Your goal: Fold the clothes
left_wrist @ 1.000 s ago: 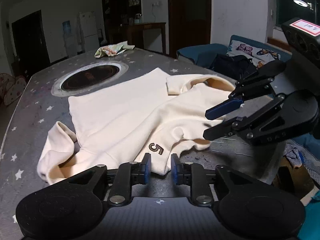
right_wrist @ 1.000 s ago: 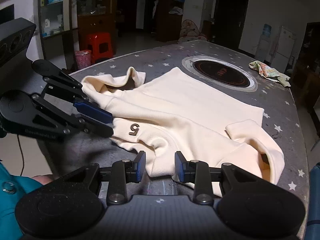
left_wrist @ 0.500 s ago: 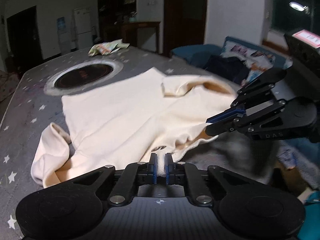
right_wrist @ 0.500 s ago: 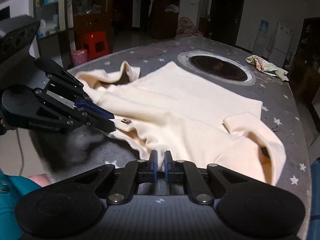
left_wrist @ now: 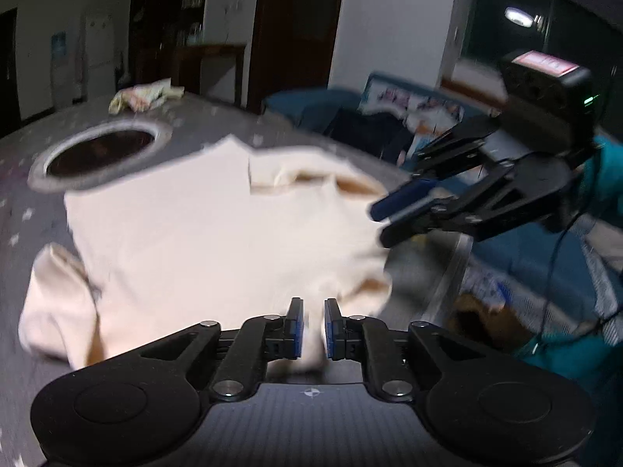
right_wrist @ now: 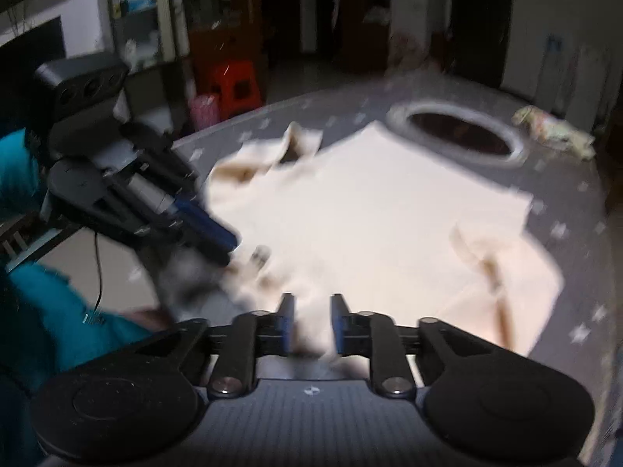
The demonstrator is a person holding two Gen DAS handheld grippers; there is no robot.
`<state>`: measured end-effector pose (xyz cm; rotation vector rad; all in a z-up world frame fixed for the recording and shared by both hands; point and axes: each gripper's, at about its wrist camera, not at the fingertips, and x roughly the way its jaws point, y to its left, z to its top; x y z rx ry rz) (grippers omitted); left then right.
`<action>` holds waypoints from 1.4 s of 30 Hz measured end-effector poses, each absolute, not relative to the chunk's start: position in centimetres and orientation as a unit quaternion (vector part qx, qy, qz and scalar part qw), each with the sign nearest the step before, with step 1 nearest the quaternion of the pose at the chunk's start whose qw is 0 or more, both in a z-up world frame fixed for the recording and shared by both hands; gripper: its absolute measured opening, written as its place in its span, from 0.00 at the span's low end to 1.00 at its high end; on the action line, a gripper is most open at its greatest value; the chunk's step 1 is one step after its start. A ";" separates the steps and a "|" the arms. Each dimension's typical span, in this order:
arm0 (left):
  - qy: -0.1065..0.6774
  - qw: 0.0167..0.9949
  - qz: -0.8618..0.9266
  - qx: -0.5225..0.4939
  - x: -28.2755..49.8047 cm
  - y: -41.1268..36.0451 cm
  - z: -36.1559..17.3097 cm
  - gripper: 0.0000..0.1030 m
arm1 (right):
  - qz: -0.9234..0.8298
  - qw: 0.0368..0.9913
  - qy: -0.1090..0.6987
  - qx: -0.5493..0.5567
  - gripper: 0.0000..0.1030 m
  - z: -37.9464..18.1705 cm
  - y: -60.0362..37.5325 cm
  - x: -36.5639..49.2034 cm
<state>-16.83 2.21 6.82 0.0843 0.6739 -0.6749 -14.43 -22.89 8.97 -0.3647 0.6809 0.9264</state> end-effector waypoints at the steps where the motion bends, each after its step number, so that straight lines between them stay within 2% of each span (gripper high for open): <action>1: 0.319 0.891 -0.321 0.033 -16.4 2.2 7.0 0.14 | 0.426 0.832 0.312 -0.170 0.28 9.3 -23.0 -13.7; 3: 0.318 0.896 -0.309 0.018 -15.2 1.9 6.7 0.14 | 0.390 0.854 0.299 -0.173 0.33 9.3 -22.9 -11.8; 10: 0.358 0.890 -0.283 -0.015 -12.6 0.3 4.0 0.20 | 0.301 0.883 0.311 -0.181 0.35 5.8 -21.3 -5.1; 13: 0.360 0.888 -0.283 -0.021 -12.9 -0.1 3.4 0.29 | 0.291 0.887 0.303 -0.193 0.39 4.5 -20.4 -3.9; 16: 0.363 0.888 -0.283 -0.022 -13.1 -0.4 2.9 0.33 | 0.290 0.887 0.306 -0.188 0.39 3.5 -19.6 -2.9; 19: 0.364 0.888 -0.280 -0.022 -13.1 -0.6 2.5 0.39 | 0.283 0.888 0.308 -0.192 0.37 2.5 -19.0 -2.0; 21: 0.362 0.889 -0.281 -0.022 -13.4 -0.6 2.5 0.40 | 0.269 0.893 0.306 -0.194 0.14 2.6 -19.1 -1.7; 23: 0.361 0.889 -0.281 -0.024 -13.5 -0.5 2.4 0.42 | 0.250 0.900 0.304 -0.188 0.06 2.9 -20.0 -1.5; 33: 0.357 0.889 -0.285 -0.024 -13.6 -0.5 2.2 0.46 | 0.130 0.946 0.257 -0.146 0.04 6.9 -29.4 -2.6; 42: 0.356 0.889 -0.287 -0.019 -13.6 -0.8 2.2 0.49 | 0.015 0.950 0.282 -0.132 0.04 5.8 -36.6 -3.2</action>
